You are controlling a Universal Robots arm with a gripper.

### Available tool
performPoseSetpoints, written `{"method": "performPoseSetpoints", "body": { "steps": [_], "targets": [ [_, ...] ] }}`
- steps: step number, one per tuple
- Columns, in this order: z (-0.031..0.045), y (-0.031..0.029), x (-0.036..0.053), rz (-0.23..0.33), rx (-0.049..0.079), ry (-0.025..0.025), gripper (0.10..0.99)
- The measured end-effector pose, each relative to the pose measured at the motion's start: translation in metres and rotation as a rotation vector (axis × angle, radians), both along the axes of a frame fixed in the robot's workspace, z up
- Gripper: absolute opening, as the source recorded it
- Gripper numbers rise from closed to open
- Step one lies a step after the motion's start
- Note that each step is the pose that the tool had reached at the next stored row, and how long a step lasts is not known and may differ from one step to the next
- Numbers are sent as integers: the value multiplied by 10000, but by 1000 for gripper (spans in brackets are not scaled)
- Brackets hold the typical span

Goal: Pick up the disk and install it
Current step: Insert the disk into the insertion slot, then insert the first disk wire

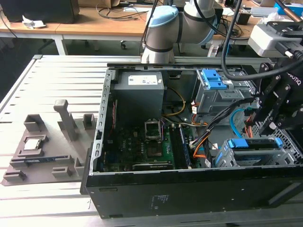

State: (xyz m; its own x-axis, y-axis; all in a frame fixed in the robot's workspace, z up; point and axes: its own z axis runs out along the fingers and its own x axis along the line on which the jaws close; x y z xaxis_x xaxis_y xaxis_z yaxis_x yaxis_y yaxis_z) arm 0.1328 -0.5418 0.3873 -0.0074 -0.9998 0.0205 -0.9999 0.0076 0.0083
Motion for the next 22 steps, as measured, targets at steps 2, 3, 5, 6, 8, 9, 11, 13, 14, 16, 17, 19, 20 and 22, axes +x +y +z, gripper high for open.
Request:
{"method": "performPoseSetpoints", "body": {
  "steps": [2,3,5,6,8,9,11,13,14,16,17,19,20,22],
  "targets": [
    [-1,0,0,0,0,1,176],
    [-1,0,0,0,0,1,118],
    [-2,0,0,0,0,1,106],
    [-3,0,0,0,0,1,106],
    [-3,0,0,0,0,0,106],
    [-4,0,0,0,0,0,106],
    [-6,0,0,0,1,0,106],
    [-6,1,4,0,1,0,106],
    [-6,1,9,1,-5,0,106],
    [-6,2,17,1,-11,0,106],
    [-6,2,27,0,-13,0,106],
    [-6,10,74,1,-18,0,106],
    [-6,16,98,0,-22,1,106],
    [-5,56,224,0,-50,1,106]
  ]
}}
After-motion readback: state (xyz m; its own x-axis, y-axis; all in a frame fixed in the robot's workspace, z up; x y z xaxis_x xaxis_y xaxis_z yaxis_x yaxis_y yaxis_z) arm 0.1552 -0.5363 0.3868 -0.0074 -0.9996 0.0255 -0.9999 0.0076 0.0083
